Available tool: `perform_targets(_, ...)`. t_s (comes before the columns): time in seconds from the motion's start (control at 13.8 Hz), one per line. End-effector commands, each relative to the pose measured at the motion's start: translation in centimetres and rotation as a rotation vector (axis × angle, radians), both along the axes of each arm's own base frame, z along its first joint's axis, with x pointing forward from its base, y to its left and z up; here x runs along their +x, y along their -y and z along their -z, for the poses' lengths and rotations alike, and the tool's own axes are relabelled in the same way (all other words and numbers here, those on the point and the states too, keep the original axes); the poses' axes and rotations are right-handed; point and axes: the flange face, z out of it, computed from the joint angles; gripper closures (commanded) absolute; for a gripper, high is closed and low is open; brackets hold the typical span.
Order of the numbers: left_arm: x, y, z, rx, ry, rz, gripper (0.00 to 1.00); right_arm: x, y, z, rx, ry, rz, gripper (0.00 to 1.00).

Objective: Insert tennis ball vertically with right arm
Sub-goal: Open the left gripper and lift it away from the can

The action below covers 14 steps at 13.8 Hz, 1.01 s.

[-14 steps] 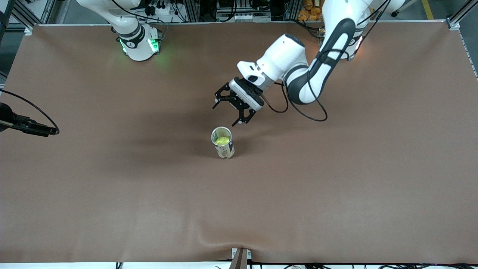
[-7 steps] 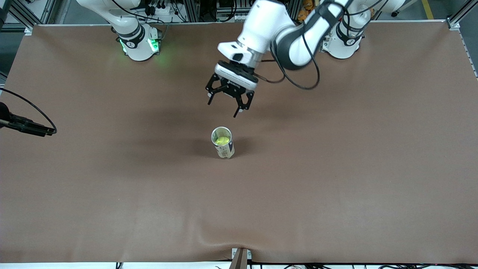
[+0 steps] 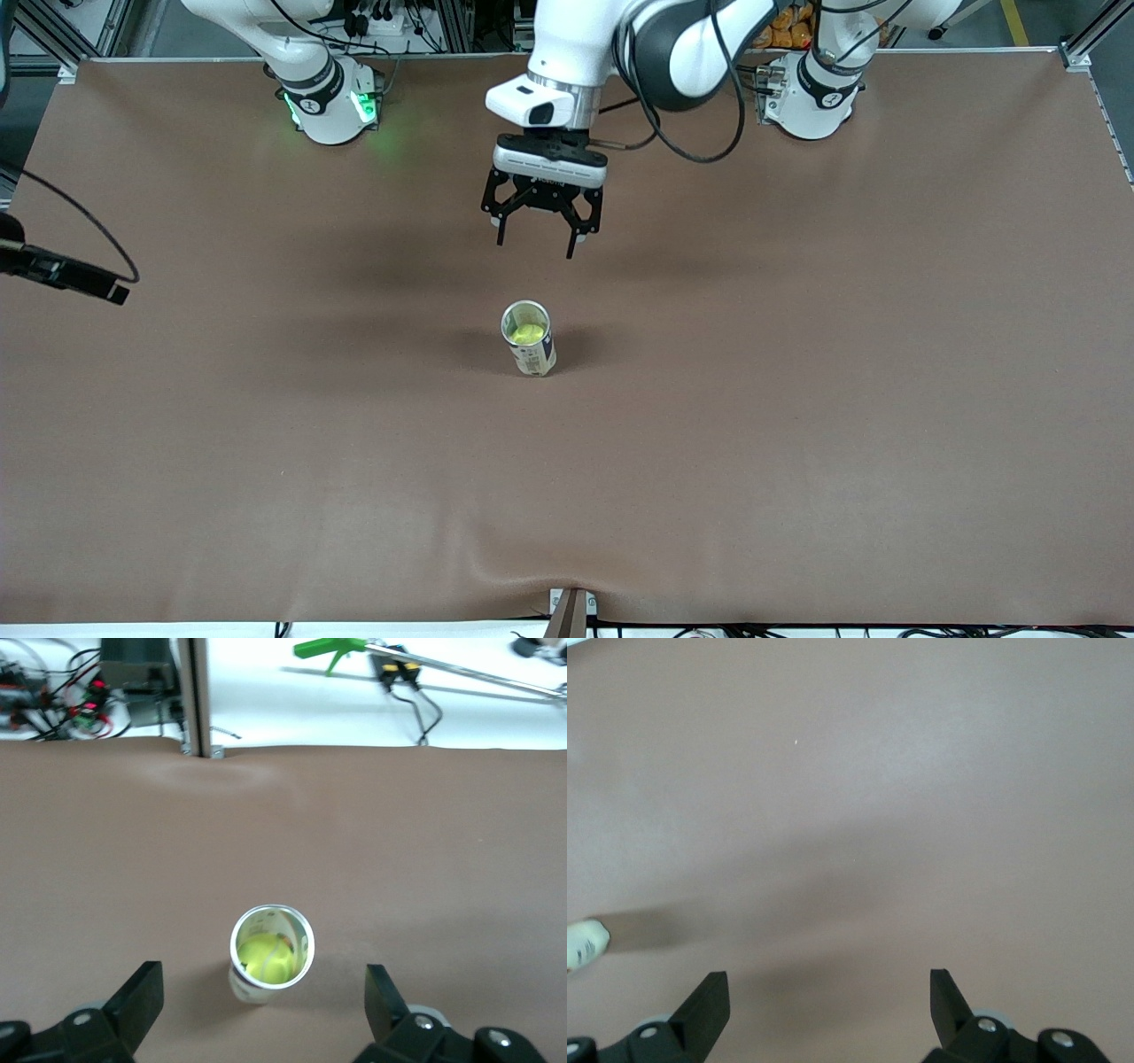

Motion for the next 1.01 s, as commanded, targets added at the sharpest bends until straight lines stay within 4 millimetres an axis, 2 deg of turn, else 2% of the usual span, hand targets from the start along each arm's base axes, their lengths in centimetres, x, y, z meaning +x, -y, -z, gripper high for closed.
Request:
perform_targets(0.0,0.0,-0.1,-1.6,0.020,-0.057,-0.051,0.00,-2.8,-0.9,0.1,-0.005,0.048,-0.051,0.00)
perform_targets(0.14,0.5,-0.7,-3.3,0.033,-0.109,-0.096,0.00,-4.9,-1.1,1.1,-0.006,0.138,-0.048,0.00)
perform_targets(0.51,2.6,-3.8,-7.3,0.125,-0.236,-0.067,0.00,-5.5,-1.5,1.1,-0.011,0.198,-0.079,0.00)
perform_targets(0.8,5.3,-8.6,-8.7,0.130,-0.336,-0.110,0.00,-5.1,-1.6,0.2,-0.006,0.245,-0.077,0.00)
perform_targets(0.94,7.5,-13.0,-10.6,0.093,-0.396,-0.122,0.00,-5.1,-1.6,-0.1,-0.007,0.254,-0.081,0.00)
